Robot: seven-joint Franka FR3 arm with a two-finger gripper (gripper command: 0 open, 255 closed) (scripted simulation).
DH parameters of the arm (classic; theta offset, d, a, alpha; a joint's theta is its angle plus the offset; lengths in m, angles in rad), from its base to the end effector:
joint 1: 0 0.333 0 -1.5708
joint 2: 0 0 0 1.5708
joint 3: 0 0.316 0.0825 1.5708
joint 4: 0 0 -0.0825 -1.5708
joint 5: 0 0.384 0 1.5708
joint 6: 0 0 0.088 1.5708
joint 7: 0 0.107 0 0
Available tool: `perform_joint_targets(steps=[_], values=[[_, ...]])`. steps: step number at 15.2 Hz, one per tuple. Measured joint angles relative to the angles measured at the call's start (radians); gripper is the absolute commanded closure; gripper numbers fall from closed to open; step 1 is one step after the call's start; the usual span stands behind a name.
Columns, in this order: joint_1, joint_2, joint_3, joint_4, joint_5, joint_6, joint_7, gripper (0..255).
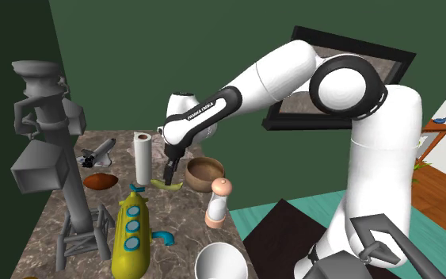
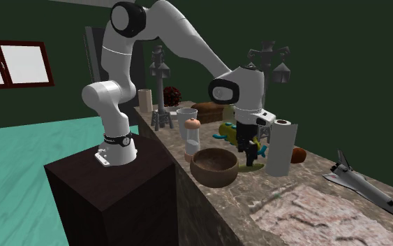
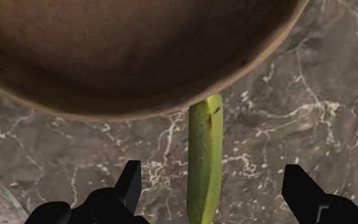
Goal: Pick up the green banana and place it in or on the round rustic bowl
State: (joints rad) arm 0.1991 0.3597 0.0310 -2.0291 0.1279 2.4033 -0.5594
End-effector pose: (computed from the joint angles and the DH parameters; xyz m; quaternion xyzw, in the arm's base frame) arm 0.5849 0.1374 0.2703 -0.9394 -0.3394 -0.0150 0.0470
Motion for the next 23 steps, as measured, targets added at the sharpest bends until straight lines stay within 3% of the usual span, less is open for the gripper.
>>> perform_joint_targets(steps=[13, 14, 23], values=[[0.006, 0.086, 0.006, 0.007, 0.004, 0.079, -0.006, 0], [0.006, 0.086, 0.006, 0.007, 0.004, 0.079, -0.006, 255], [0.006, 0.087, 0.006, 0.007, 0.004, 0.079, -0.006, 255]])
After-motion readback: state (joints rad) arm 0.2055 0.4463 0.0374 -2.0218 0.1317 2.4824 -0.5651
